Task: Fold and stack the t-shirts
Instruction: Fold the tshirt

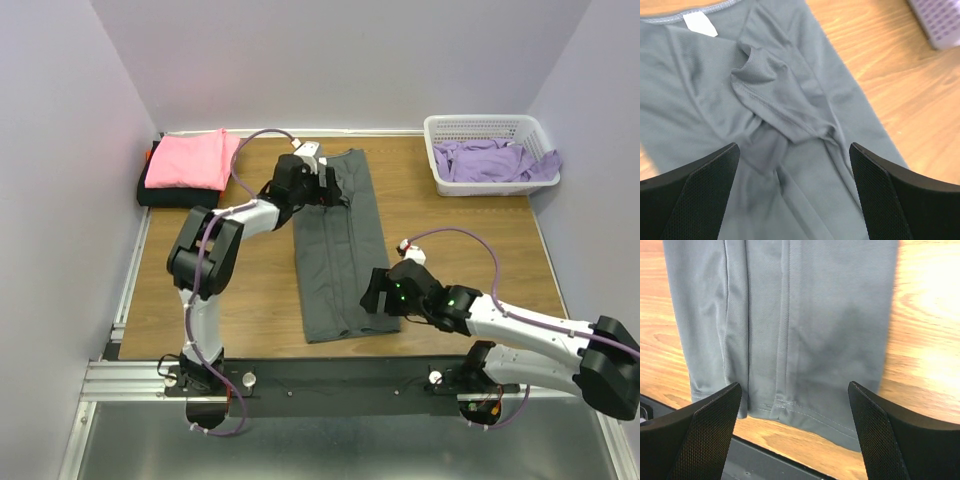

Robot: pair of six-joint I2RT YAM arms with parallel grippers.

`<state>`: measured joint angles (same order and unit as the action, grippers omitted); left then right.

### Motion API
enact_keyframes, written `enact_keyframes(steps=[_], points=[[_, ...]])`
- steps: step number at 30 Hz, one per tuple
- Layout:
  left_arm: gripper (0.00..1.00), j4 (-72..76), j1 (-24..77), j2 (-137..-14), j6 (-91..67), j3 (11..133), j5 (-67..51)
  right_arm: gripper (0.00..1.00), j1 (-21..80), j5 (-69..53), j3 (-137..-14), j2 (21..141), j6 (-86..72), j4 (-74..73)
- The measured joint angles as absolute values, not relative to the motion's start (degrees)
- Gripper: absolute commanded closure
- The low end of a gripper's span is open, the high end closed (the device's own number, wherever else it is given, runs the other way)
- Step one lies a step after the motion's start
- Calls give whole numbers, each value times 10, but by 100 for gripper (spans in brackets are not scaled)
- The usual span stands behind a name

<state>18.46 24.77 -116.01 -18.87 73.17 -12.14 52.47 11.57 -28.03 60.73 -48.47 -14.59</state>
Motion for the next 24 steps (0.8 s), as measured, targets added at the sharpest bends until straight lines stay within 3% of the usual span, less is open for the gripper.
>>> enact_keyframes(steps=[18, 24], points=[[2, 192, 375, -748, -251, 306, 39, 7, 526, 141, -280, 584, -499, -249], [2, 144, 423, -627, -329, 234, 80, 12, 526, 141, -277, 581, -510, -266]])
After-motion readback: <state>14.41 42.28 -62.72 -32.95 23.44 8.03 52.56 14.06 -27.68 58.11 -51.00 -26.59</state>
